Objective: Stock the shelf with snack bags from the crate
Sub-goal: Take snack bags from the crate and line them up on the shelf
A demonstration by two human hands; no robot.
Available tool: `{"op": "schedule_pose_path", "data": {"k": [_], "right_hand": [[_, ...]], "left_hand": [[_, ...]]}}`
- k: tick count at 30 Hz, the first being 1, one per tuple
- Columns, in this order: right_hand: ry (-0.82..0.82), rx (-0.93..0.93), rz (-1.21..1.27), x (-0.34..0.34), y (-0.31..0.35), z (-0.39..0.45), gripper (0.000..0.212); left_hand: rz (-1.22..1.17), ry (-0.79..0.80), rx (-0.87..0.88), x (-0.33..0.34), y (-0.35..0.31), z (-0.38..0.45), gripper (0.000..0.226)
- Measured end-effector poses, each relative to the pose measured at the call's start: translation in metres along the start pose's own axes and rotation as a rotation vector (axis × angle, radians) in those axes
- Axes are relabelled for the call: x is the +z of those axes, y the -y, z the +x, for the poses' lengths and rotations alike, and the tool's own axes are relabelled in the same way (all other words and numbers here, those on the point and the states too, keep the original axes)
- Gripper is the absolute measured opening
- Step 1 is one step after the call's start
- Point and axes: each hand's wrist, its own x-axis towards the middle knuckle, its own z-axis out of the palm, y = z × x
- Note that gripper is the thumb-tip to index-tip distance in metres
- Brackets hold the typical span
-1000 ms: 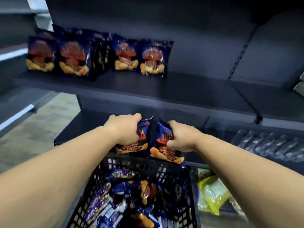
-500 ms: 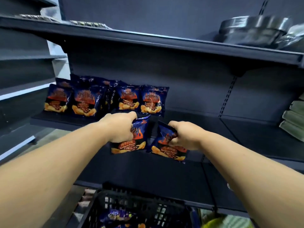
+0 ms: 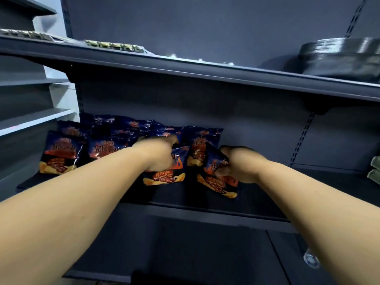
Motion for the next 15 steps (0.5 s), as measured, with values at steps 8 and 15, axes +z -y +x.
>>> {"op": "schedule_pose_path", "data": {"k": [8, 15], "right_hand": [[0.103, 0.029, 0.03, 0.0, 0.005, 0.059, 0.066], [0.111, 0.031, 0.078, 0.008, 0.012, 0.102, 0.072]], "left_hand": [[-0.004, 0.036, 0.086, 0.009, 0.038, 0.082, 0.053], [-0.024, 0.142, 0.082, 0.018, 0.048, 0.121, 0.059]]}}
